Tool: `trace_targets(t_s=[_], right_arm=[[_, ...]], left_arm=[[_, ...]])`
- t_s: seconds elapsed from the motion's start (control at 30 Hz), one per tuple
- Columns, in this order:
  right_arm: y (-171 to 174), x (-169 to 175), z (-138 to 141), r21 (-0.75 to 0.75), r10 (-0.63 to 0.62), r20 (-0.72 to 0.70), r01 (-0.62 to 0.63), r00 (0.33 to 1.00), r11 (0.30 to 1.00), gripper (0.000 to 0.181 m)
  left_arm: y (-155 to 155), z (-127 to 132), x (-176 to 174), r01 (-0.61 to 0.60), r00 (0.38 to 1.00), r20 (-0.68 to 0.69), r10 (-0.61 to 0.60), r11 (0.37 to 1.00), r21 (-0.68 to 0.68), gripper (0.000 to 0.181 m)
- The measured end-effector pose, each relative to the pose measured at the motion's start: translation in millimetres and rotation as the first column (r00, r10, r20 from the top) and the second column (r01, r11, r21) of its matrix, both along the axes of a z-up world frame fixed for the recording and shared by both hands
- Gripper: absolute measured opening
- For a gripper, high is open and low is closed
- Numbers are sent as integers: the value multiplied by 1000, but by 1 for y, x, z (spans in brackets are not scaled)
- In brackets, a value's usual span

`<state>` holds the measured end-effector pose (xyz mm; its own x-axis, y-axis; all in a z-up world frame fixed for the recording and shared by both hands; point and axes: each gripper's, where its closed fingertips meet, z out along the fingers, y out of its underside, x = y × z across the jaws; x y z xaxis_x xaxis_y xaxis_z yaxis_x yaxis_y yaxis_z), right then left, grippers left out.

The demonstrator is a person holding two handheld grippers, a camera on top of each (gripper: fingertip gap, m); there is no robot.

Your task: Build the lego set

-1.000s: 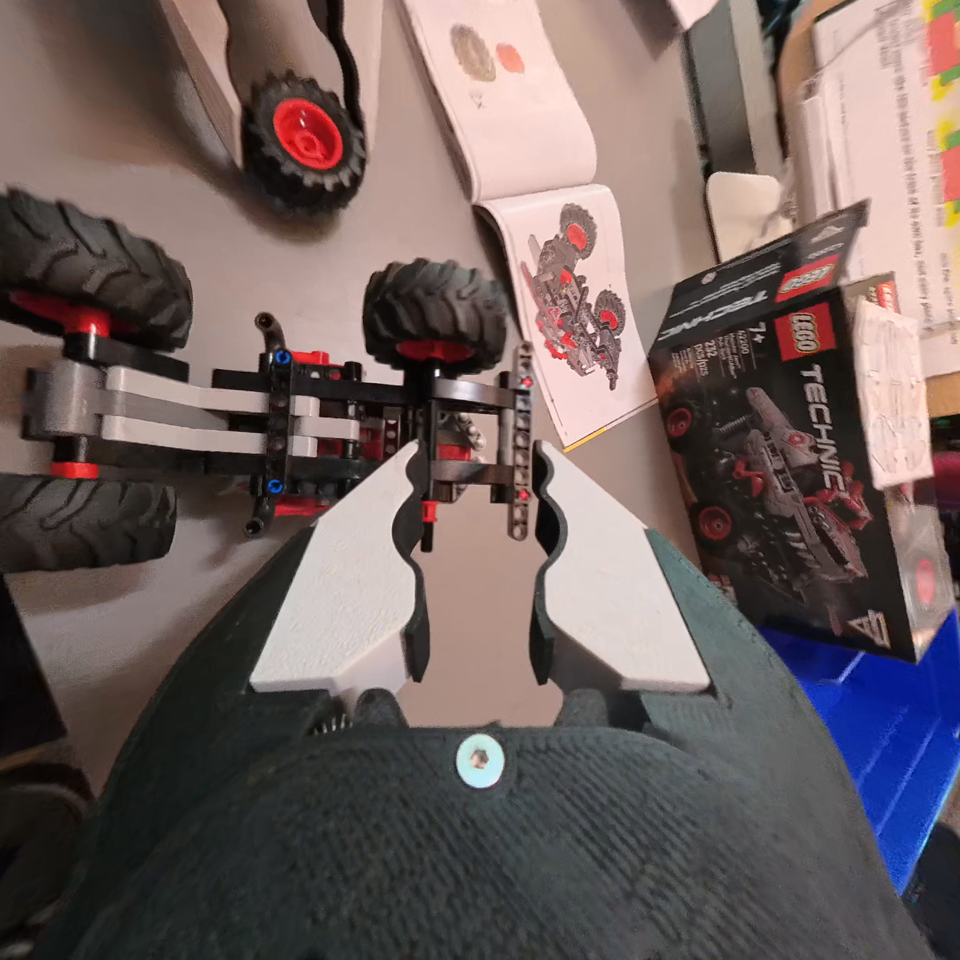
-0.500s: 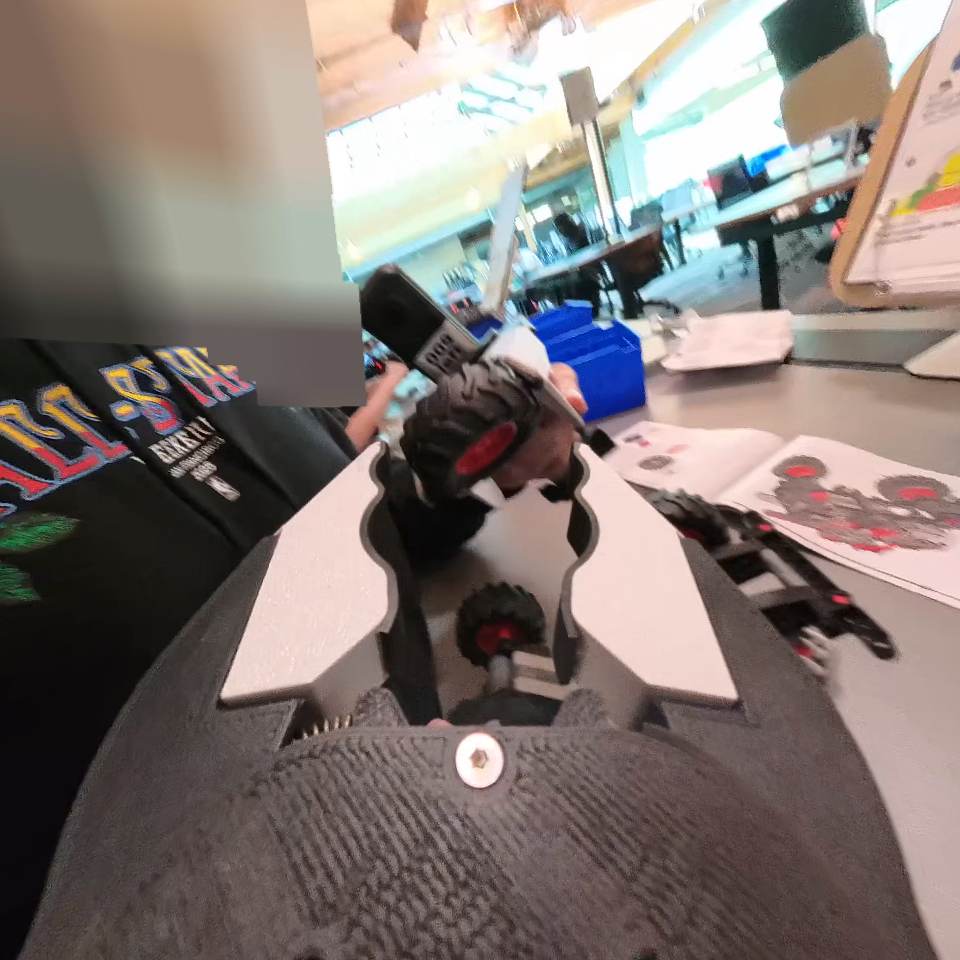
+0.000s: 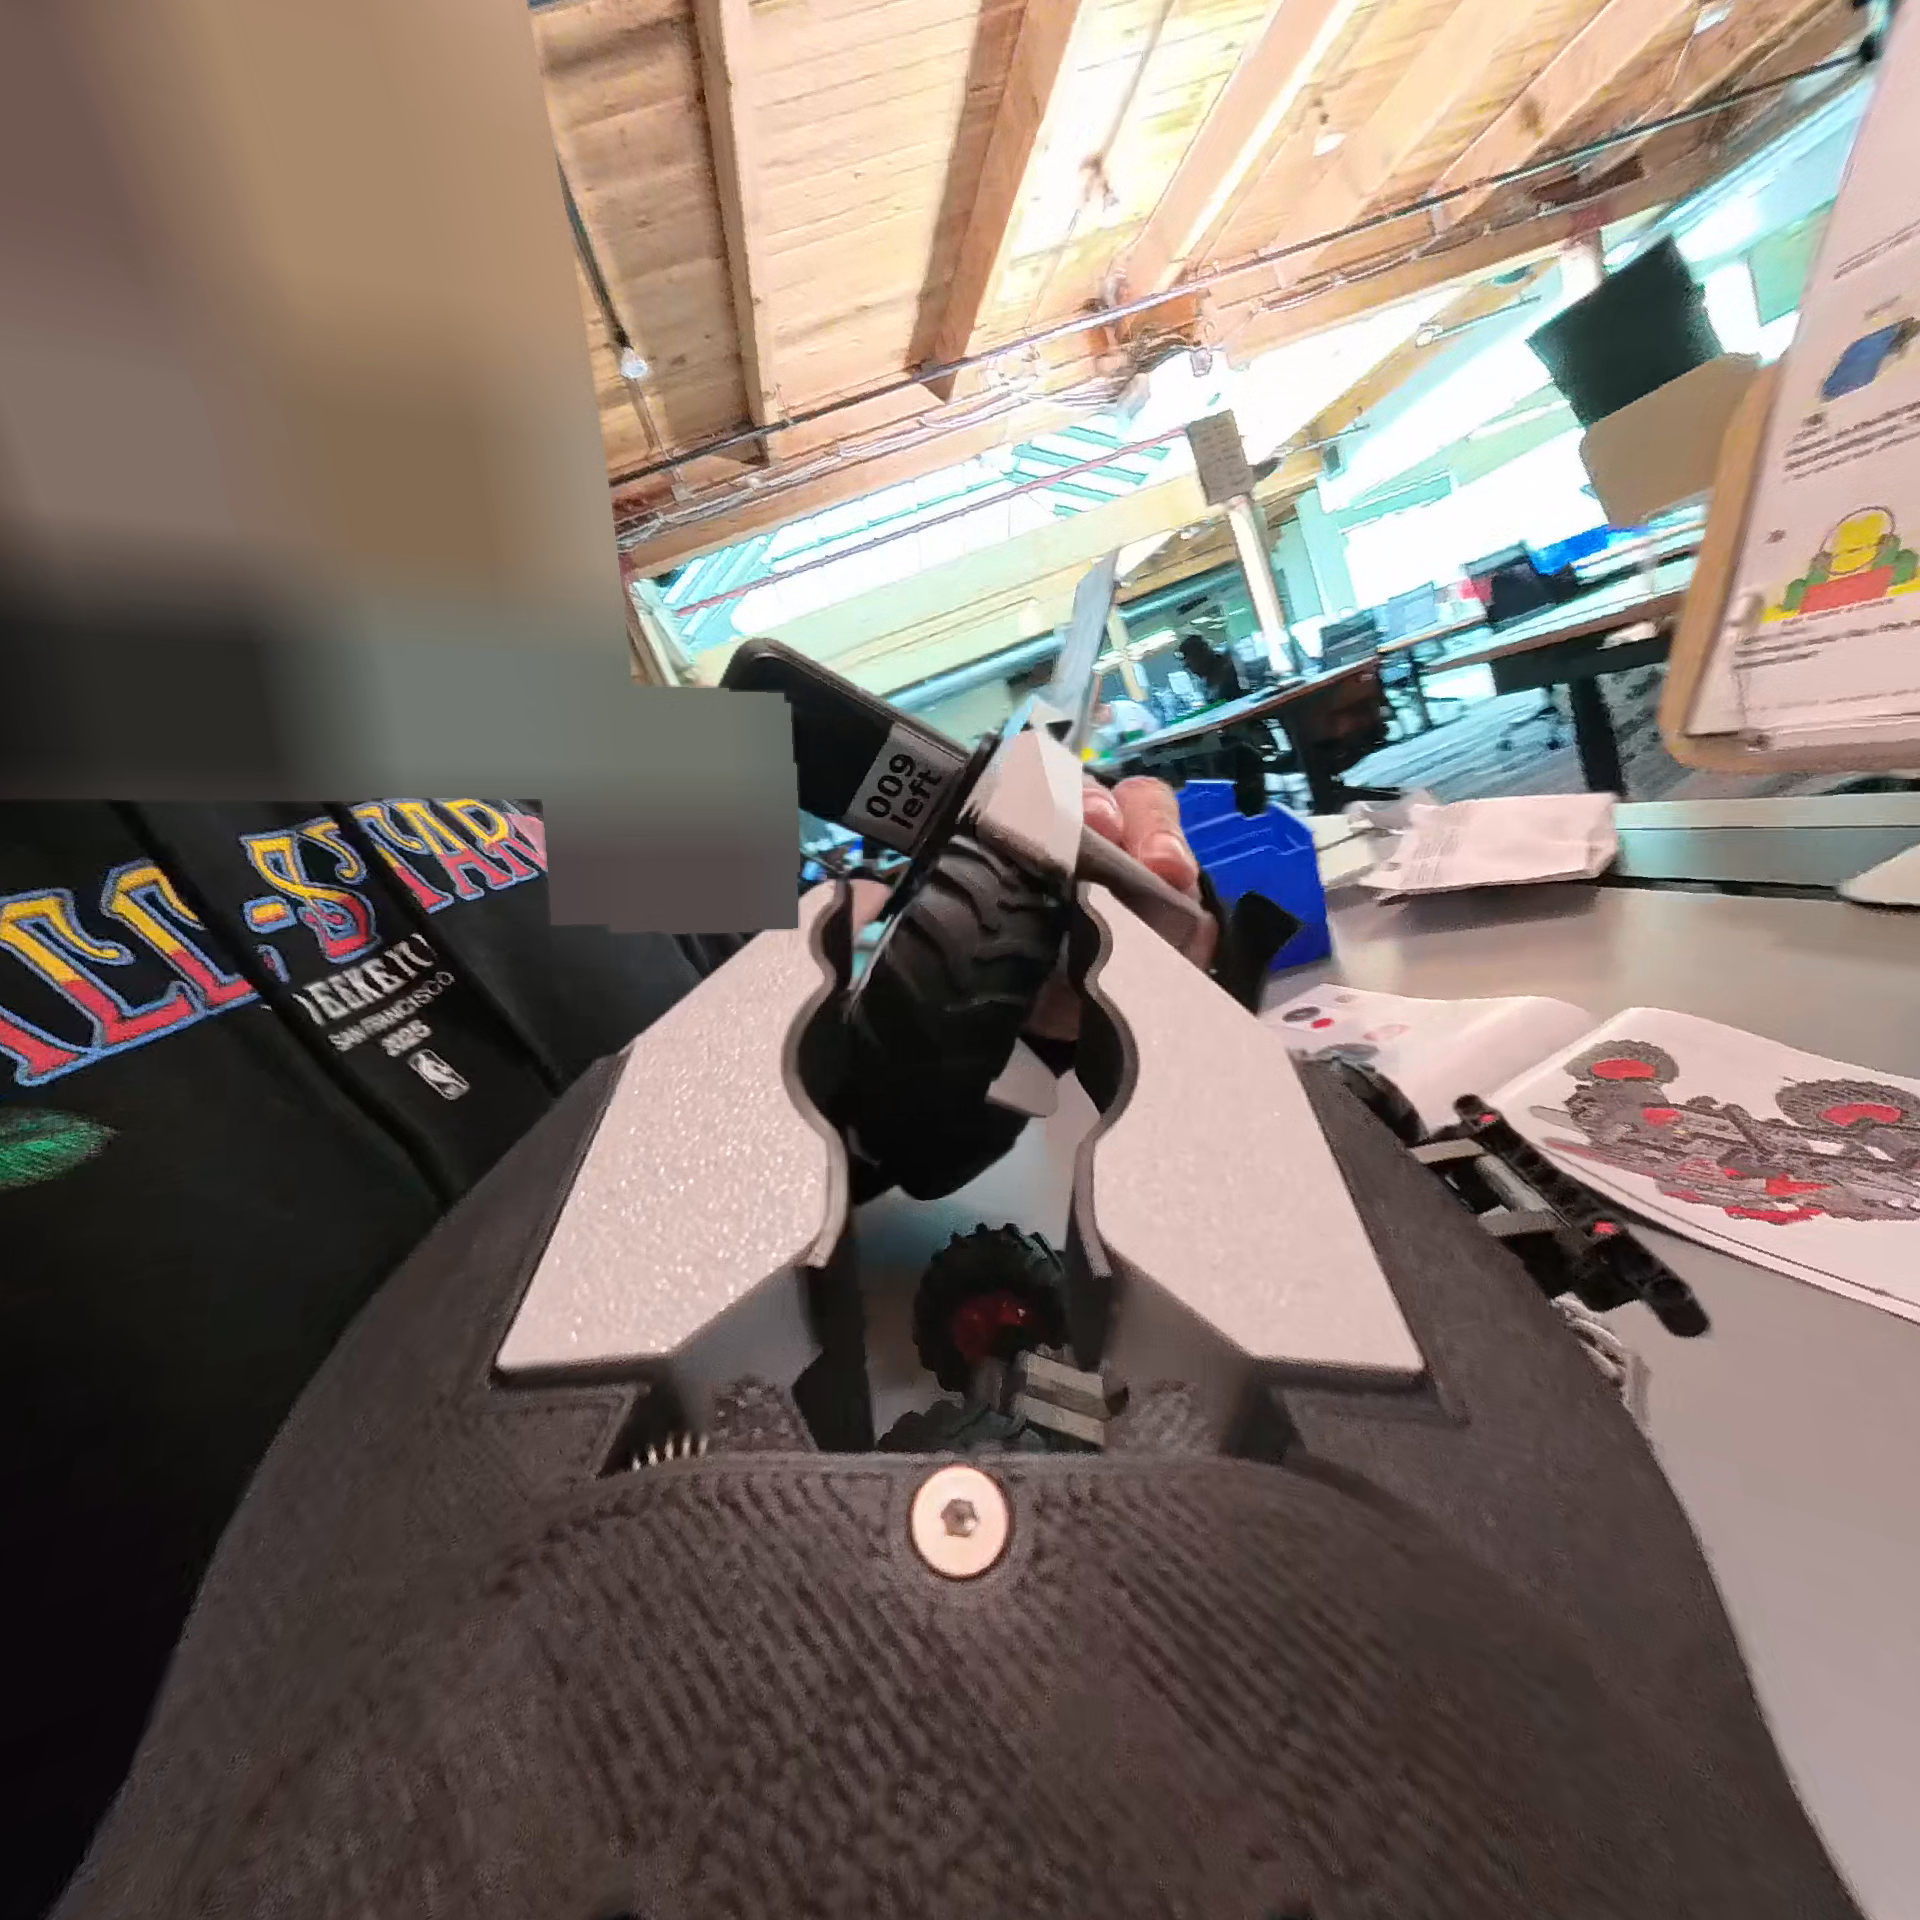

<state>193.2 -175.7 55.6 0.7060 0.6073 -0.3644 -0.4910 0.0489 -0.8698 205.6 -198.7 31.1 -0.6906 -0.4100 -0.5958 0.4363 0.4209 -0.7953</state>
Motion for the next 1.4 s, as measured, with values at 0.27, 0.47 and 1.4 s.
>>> trace_targets(t_s=[0.27, 0.47, 1.4], right_arm=[[-12, 1, 10, 112, 273, -153, -258, 950, 960, 79], [-31, -6, 14, 205, 384, -158, -350, 910, 914, 34], [-14, 28, -24, -153, -27, -46, 19, 999, 988, 81]], left_arm=[[-6, 29, 2, 72, 997, 15, -70, 986, -152, 57], [-1, 35, 5, 65, 998, -7, -69, 964, -259, 57], [1, -23, 21, -251, 968, -8, 252, 966, 63, 52]])
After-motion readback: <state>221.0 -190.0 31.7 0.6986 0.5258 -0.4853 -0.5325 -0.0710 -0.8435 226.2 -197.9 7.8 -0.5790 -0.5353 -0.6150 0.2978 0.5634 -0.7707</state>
